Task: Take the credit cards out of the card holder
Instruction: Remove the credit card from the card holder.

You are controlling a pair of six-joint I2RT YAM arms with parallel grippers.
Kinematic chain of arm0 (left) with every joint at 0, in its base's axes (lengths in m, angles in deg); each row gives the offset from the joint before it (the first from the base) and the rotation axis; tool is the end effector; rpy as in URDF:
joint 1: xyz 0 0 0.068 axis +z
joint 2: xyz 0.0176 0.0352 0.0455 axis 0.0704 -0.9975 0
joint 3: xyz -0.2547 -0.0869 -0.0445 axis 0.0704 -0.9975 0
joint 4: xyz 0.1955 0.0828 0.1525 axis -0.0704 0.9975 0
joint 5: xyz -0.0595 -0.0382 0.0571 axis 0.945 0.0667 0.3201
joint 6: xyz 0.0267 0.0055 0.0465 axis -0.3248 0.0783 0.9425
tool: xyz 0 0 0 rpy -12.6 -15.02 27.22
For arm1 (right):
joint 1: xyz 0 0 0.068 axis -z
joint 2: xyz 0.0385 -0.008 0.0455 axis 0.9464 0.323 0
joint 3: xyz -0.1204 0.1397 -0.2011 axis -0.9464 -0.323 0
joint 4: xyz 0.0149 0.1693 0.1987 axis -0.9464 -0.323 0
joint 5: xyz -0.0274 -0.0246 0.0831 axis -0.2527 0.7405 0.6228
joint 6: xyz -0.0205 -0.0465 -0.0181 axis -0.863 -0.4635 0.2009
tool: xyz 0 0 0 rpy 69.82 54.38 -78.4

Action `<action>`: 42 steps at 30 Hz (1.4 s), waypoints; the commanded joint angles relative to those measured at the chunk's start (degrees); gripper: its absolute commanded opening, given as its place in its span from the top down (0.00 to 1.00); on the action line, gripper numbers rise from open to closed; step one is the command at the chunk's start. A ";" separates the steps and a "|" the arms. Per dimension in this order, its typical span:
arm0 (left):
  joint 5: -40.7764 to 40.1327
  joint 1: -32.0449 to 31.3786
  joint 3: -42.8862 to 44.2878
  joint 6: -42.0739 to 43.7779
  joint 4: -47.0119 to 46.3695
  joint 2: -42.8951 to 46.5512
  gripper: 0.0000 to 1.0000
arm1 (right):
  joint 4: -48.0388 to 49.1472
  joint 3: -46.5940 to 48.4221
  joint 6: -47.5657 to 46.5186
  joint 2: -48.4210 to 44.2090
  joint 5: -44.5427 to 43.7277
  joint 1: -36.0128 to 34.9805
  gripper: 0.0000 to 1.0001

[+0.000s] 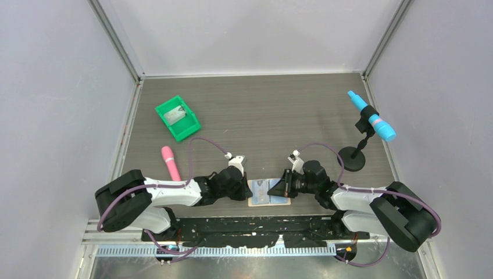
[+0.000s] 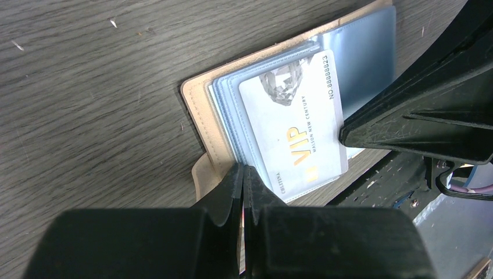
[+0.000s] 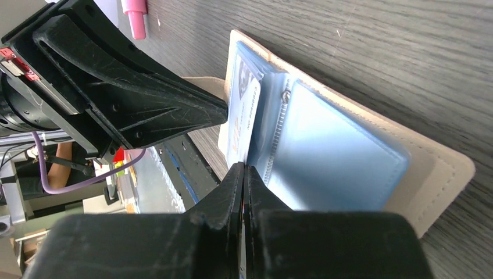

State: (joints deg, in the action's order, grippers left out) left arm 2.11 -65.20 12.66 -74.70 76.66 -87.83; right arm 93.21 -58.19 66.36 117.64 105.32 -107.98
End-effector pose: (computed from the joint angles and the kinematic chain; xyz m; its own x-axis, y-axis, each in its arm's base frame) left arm 0.1199 -0.2130 0.1418 -0.8753 -0.0459 -0.4815 0.2608 0.7936 -0.5497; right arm 0.1337 0.1224 0.1173 -0.9259 0.1309 -0.3545 -0.2414 0.5169 0.8213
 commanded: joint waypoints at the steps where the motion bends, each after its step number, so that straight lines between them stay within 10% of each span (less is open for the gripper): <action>1: -2.60 -0.18 -0.41 1.05 3.28 -1.15 0.99 | 4.24 -0.66 1.15 -0.98 1.41 1.43 0.95; 22: -0.84 -0.11 0.96 1.52 4.11 0.56 0.99 | -17.20 1.97 -7.00 -13.74 -0.26 6.55 0.95; 33: 3.41 -0.11 10.14 3.71 10.56 6.11 0.66 | -29.87 3.52 -7.72 -26.85 -3.19 6.78 0.95; 42: 6.41 -0.16 11.65 4.41 6.48 1.17 0.68 | -30.89 3.53 -7.80 -24.98 -2.47 6.76 0.95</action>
State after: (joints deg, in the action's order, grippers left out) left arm 5.44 -65.20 22.37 -71.51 85.47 -83.48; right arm 61.50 -56.53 59.08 91.30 102.26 -101.40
